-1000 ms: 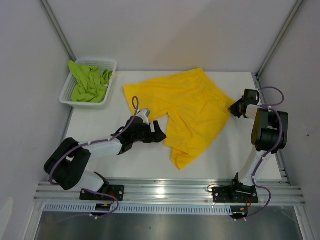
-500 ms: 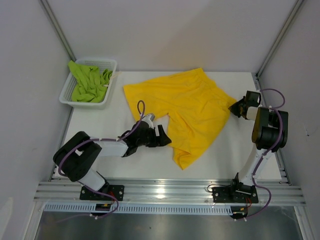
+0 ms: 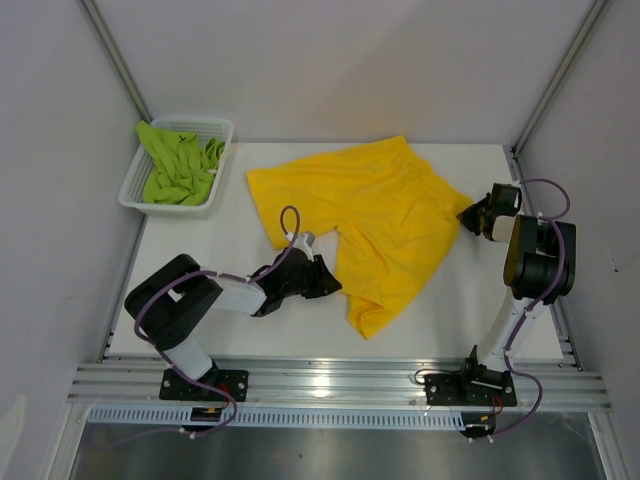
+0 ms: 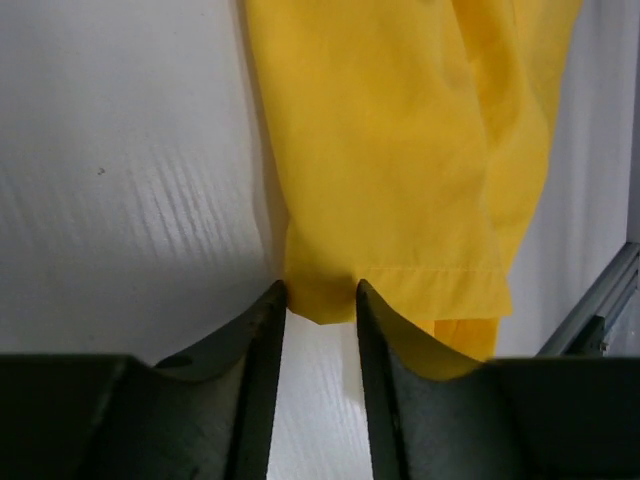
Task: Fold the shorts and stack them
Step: Flatten the shorts out
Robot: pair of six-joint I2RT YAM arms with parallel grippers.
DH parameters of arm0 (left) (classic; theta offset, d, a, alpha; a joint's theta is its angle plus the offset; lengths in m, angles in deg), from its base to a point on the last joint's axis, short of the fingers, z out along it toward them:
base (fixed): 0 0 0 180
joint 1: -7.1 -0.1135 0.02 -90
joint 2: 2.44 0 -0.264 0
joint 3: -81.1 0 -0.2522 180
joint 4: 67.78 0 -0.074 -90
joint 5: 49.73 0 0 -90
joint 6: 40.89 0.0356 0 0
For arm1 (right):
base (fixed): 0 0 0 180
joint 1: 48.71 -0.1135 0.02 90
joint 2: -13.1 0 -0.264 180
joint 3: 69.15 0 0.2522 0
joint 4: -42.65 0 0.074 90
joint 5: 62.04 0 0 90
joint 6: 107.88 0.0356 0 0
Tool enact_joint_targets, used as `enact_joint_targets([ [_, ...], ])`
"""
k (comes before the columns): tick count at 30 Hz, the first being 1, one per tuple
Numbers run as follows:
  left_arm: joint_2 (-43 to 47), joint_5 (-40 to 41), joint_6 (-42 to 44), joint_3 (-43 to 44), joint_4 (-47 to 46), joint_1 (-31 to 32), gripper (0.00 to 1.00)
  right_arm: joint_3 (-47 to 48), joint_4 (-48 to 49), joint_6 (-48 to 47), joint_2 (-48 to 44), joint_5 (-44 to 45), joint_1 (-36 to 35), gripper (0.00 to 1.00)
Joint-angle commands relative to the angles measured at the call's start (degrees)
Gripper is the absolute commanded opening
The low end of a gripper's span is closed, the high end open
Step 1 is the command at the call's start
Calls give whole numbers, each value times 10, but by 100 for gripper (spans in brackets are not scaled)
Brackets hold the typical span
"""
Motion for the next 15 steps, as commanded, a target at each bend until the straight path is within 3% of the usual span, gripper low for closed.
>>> enact_joint_targets([
  [1,-15,57,0,14,18,6,35,-11,7,-1,-13,4,2,0],
  [2,-16,60,1,17,19,5,32,-12,8,0,-13,3,2,0],
  [3,-21,63,2,23,17,5,19,-12,8,-1,-13,3,3,0],
  [6,-22,80,15,38,32,6,0,-13,9,-1,-14,2,3,0],
  [10,15,121,51,66,106,4,0,-15,10,0,-14,1,4,0],
  [15,95,186,126,97,261,-9,0,-12,5,-1,-12,0,5,0],
])
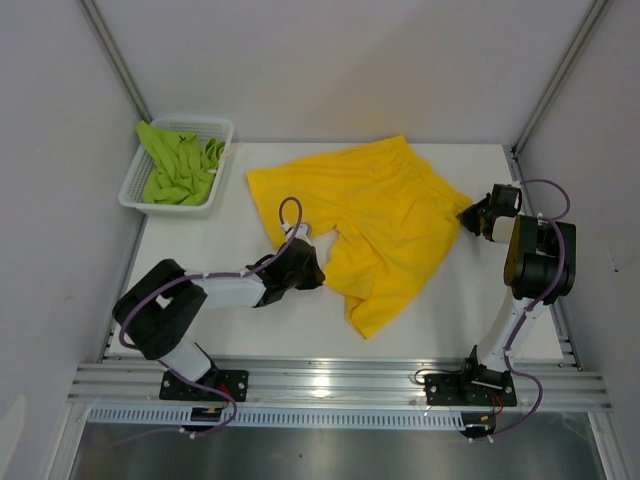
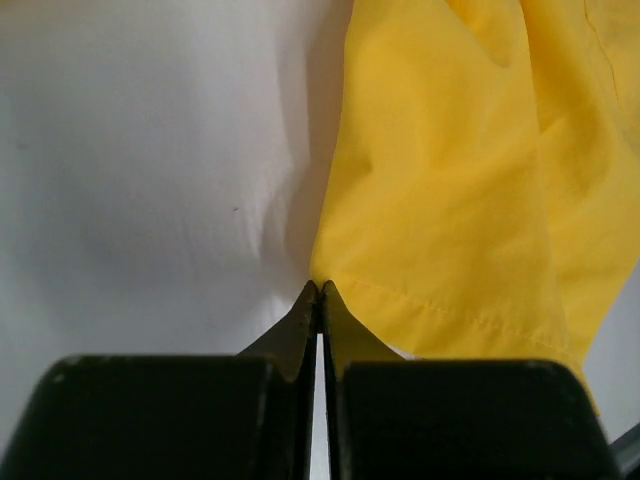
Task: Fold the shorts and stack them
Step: Flatten the shorts out
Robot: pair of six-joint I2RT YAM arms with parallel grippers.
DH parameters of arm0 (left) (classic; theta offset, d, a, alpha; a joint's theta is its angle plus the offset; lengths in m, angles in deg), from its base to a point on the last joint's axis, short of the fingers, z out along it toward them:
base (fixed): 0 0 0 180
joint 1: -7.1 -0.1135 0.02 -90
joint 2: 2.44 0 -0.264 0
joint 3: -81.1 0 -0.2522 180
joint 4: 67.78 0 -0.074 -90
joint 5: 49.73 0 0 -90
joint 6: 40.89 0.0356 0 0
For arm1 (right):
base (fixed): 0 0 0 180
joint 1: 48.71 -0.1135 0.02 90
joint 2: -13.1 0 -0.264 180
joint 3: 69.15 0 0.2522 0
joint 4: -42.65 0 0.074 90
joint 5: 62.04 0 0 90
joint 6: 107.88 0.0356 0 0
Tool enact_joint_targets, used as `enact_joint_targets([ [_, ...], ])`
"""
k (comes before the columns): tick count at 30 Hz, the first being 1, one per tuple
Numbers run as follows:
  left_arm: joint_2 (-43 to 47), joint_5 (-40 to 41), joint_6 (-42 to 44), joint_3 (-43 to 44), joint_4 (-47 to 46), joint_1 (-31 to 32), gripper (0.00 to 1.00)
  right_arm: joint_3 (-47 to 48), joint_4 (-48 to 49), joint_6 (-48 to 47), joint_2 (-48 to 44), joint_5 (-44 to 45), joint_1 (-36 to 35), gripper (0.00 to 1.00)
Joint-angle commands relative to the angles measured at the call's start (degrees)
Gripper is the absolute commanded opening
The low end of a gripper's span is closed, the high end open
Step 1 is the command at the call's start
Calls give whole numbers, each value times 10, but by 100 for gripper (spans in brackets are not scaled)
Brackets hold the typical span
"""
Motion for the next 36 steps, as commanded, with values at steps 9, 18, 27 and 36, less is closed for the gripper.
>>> enact_joint_targets([
  [9,146,98,113,19,228,-77,0,-6,-7,-1,-11,4,2,0],
  [18,74,188,136,54,298,-101,23,-4,-9,-6,-13,10,-2,0],
  [27,194,102,122,30,290,-91,87,-1,-14,-10,-13,14,-6,0],
  [36,288,74,117,4,196,110,86,-1,-18,-11,-14,19,-9,0],
])
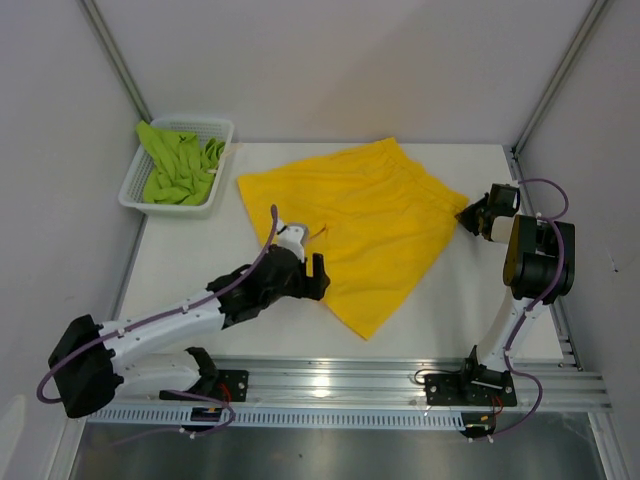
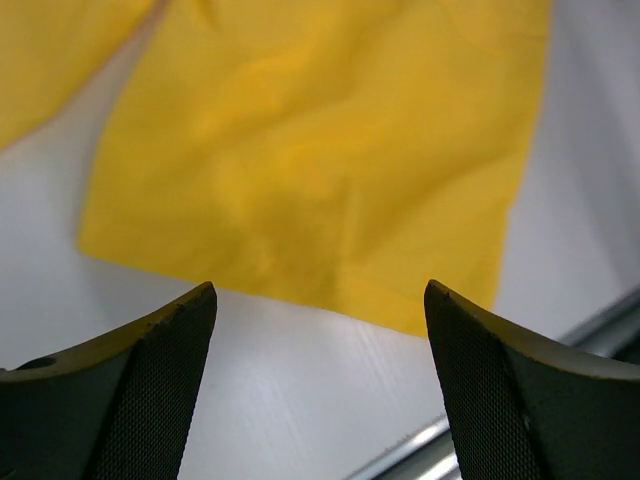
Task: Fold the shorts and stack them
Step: Flatten the shorts out, then fold the shorts
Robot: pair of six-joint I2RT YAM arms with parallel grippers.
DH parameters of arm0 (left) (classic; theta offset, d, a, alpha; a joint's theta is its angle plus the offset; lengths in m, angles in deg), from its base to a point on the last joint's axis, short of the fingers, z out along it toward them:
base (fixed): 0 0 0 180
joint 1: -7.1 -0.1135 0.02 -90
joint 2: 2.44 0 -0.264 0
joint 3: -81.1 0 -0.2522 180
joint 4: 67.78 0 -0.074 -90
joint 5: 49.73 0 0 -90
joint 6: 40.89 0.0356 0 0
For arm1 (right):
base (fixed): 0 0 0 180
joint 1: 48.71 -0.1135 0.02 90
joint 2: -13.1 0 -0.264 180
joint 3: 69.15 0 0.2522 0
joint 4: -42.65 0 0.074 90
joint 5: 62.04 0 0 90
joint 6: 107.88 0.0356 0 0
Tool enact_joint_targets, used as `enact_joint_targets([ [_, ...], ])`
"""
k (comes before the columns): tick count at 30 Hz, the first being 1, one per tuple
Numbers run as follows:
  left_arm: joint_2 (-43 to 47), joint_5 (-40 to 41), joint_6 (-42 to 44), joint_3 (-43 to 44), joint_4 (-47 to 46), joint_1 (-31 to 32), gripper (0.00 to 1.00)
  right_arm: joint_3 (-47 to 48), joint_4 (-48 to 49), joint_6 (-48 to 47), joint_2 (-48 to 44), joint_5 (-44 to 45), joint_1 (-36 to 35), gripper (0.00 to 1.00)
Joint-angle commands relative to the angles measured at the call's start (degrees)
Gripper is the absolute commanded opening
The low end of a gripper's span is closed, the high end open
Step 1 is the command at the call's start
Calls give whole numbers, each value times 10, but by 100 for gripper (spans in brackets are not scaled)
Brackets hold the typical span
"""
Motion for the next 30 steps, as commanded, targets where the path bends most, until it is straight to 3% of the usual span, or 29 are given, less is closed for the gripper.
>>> enact_joint_targets([
  [1,4,-21,10,-25,-74,81,86,-1,-16,-9,-14,18,-3,0],
  [4,-48,1,46,-10,-97,152,86,-1,-18,-10,-14,19,-3,0],
  [9,-177,83,114,92,-38,264,84,-1,-21,-10,-15,22,-3,0],
  [14,-239,92,129,156,-13,281,82,5,-30,-11,-14,28,-5,0],
  [30,-326,54,165,203,0,300,67,9,-35,-9,-9,26,-4,0],
])
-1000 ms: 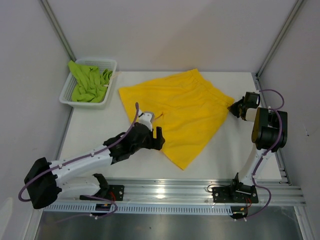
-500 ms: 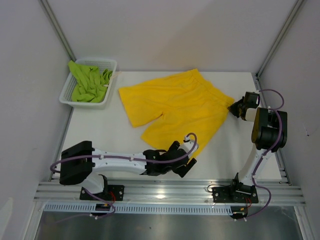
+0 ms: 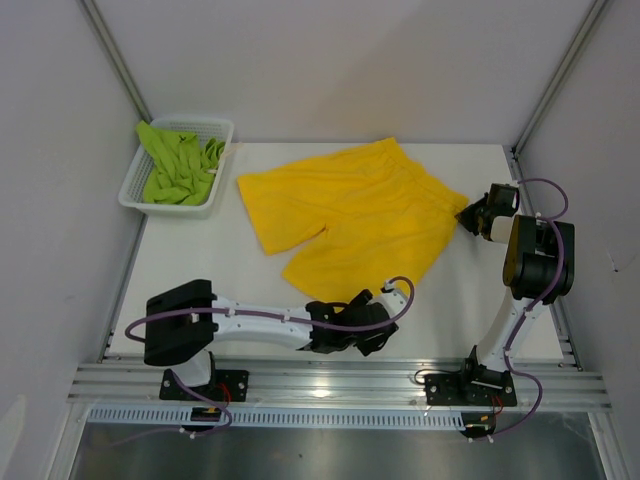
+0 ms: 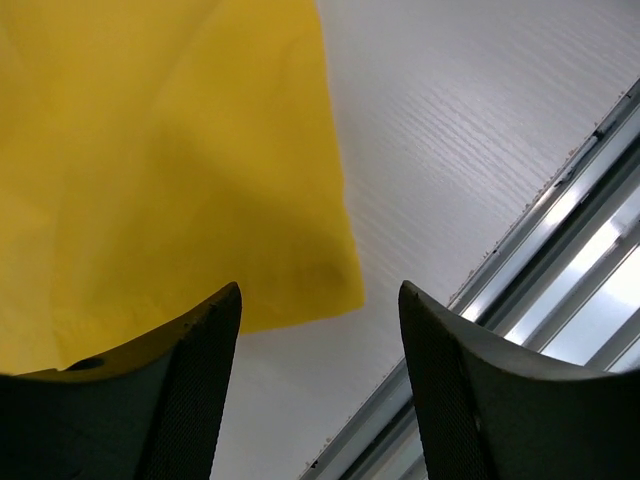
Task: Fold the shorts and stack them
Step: Fold the shorts
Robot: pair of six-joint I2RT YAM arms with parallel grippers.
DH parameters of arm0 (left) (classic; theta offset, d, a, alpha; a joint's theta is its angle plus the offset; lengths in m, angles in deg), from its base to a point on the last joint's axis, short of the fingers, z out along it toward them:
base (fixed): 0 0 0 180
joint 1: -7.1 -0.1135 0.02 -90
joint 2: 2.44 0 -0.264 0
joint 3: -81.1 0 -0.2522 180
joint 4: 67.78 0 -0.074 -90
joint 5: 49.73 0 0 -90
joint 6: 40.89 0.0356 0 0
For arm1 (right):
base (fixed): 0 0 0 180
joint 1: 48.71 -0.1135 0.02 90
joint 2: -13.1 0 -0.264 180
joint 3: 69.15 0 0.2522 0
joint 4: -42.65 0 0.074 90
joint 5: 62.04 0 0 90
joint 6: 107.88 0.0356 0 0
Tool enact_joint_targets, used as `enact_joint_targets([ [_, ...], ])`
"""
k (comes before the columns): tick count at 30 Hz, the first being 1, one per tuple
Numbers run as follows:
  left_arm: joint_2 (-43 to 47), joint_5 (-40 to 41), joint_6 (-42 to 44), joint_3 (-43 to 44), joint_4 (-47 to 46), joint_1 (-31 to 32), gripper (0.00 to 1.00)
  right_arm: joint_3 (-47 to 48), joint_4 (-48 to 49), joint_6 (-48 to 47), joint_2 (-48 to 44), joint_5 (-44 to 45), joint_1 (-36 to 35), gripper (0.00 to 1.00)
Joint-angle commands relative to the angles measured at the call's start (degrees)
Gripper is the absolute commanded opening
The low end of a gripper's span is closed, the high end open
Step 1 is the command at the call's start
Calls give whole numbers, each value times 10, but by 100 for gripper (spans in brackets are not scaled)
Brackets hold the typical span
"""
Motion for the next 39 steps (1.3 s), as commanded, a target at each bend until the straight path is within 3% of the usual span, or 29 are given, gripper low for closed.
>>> enact_joint_targets([
  [1,-17,-15,19,32,6,9,66,9,-32,-9,-9,19,-1,0],
  [8,-60,-35,11,43,4,8,62,10,-33,-9,-8,18,-2,0],
  [11,-89,-20,0,55,20,5,53,10,-34,-9,-8,18,-2,0],
  [17,-104,-23,-25,57,25,-18,24,16,-67,-11,-17,28,-3,0],
  [19,-100,-29,-24,56,20,-18,3,35,-135,-21,-24,55,-4,0],
  [20,-96,-40,-25,53,21,-18,0,42,-154,-24,-36,72,-6,0],
  [23,-70,-67,-30,50,21,-14,0,68,-220,-38,-59,124,-8,0],
  [28,3,-146,-50,33,14,5,0,79,-264,-60,-84,137,-16,0],
  [31,60,-178,-76,21,20,11,0,87,-273,-76,-73,113,-22,13],
  [32,75,-178,-82,20,26,11,0,85,-270,-79,-70,94,-22,22],
  [35,113,-157,-102,23,70,8,0,80,-254,-83,-62,57,-20,37],
  [39,143,-154,-125,9,91,-16,0,76,-256,-85,-64,58,-17,38],
])
